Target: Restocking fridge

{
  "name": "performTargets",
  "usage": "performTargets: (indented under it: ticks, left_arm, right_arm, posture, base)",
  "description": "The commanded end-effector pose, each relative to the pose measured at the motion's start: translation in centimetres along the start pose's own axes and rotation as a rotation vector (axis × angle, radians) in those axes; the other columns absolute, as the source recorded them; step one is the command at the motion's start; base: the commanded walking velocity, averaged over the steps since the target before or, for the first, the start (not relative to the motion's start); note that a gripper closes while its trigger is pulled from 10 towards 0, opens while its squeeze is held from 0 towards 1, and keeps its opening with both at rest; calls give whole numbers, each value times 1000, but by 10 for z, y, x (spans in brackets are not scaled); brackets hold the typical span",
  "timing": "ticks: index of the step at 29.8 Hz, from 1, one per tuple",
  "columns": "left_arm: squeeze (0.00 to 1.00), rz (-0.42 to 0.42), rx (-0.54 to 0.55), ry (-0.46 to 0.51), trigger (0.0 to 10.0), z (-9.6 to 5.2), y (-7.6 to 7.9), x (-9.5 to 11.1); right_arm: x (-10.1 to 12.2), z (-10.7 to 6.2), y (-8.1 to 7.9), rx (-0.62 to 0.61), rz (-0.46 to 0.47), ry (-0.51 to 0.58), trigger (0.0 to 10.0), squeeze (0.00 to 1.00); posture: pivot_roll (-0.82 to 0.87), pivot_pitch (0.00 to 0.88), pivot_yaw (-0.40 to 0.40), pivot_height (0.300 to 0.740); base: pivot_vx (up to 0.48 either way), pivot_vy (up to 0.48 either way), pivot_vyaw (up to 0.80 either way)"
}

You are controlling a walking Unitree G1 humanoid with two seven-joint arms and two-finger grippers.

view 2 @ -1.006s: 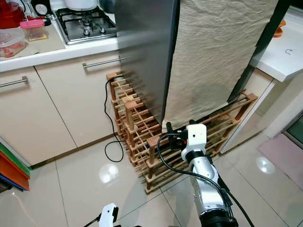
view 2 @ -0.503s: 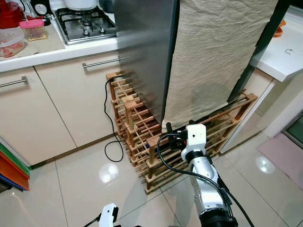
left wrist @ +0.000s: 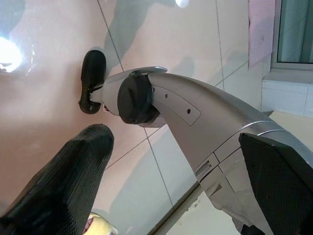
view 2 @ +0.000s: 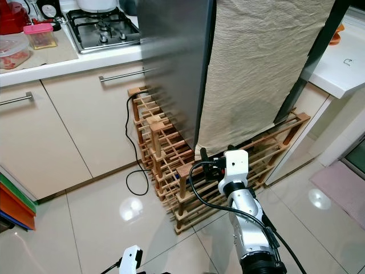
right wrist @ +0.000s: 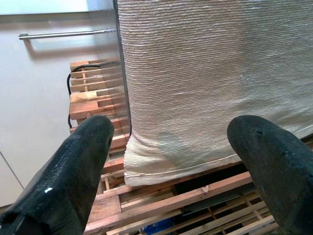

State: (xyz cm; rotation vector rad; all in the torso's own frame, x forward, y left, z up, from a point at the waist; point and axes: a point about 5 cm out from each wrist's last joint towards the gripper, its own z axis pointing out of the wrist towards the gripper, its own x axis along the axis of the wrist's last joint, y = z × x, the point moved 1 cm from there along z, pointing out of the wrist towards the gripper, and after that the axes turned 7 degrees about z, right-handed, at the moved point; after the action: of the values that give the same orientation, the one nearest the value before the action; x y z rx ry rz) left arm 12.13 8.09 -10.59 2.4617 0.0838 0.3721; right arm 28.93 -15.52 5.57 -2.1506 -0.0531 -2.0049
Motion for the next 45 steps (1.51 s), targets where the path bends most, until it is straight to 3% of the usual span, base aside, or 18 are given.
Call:
performTargets:
  ticks: [1, 26, 27, 29, 32, 38, 39, 41, 45]
  left_arm:
    - [0, 639, 400, 1069, 10000, -120, 65, 271]
    - [0, 639, 400, 1069, 10000, -120, 65, 271]
    - [0, 641, 400, 1068, 10000, -120, 65, 271]
    - [0, 609, 495, 993, 10000, -104, 49, 269]
    - [0, 589, 550, 935, 10000, -96, 36, 263]
    - [0, 610, 563, 837, 10000, -81, 27, 245]
    - [0, 605, 558, 789, 10000, -74, 23, 238]
    - [0, 605, 557, 768, 10000, -71, 22, 235]
    - [0, 586, 581, 568, 10000, -52, 5, 205]
  right_arm:
    - [5, 2, 2, 0, -4, 19, 10000, 0]
    - [5, 2, 2, 0, -4, 19, 10000, 0]
    - [5, 3, 2, 1, -4, 21, 10000, 0]
    - [-9, 15, 7, -35, 14, -49, 10000, 0]
    - [-18, 19, 8, -50, 21, -98, 10000, 0]
    - [-49, 8, 15, -79, 15, -272, 10000, 0]
    - [-62, 2, 18, -92, 12, -349, 10000, 0]
    - [-66, 1, 20, -100, 11, -372, 10000, 0]
    - [-87, -10, 20, -126, 47, -523, 10000, 0]
  posture:
    - [-70, 28, 26, 740]
    - [-70, 28, 26, 740]
    - [-70, 0, 0, 740]
    - [-79, 0, 0, 740]
    - [-84, 0, 0, 740]
    - [-85, 0, 0, 740]
    - [-75, 0, 0, 740]
    - [-75, 0, 0, 740]
    - [-65, 0, 0, 740]
  base:
    - [0, 0, 0]
    - [0, 0, 0]
    - [0, 0, 0]
    - [0, 0, 0]
    - [0, 0, 0]
    - [0, 0, 0]
    - [0, 0, 0]
    - [0, 0, 0]
    - [0, 0, 0]
